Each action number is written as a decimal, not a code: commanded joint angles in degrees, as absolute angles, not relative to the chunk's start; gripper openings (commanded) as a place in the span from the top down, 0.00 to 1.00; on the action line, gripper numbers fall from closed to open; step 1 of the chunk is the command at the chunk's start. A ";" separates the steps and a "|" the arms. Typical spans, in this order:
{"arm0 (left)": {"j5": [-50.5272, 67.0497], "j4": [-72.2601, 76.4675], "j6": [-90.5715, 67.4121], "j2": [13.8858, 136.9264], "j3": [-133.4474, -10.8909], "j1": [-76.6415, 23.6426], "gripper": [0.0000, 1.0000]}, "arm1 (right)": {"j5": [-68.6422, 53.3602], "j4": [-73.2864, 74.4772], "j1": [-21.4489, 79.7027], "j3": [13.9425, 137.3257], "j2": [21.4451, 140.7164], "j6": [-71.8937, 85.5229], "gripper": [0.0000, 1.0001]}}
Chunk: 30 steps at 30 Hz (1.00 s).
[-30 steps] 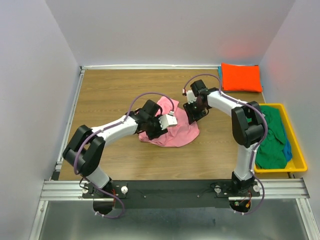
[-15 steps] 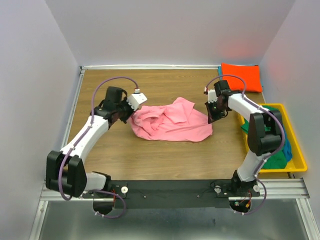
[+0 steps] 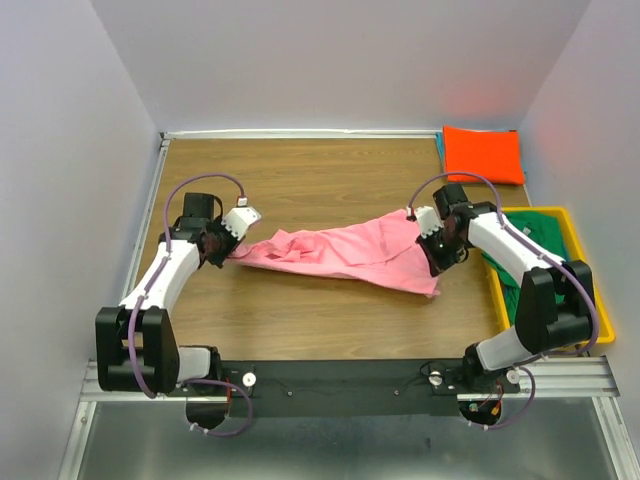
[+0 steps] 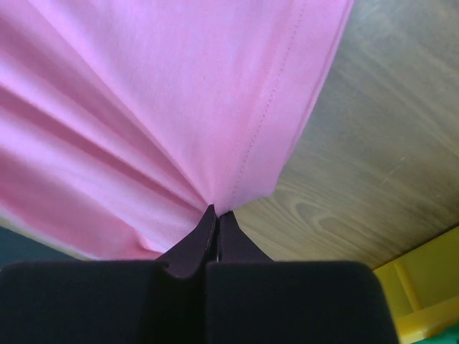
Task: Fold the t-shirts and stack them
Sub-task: Flatten the tshirt out
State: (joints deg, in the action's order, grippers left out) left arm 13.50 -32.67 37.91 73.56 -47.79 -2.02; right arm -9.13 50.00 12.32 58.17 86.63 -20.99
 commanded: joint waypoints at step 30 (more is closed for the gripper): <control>28.57 -29.62 29.27 97.19 -66.44 -19.16 0.36 | -9.07 53.53 14.41 60.83 93.78 -22.85 0.62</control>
State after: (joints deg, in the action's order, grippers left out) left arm 28.93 -31.14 31.57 94.67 -64.40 -18.87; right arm -12.25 55.48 12.97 65.17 94.70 -22.52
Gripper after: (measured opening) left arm 0.728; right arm 0.385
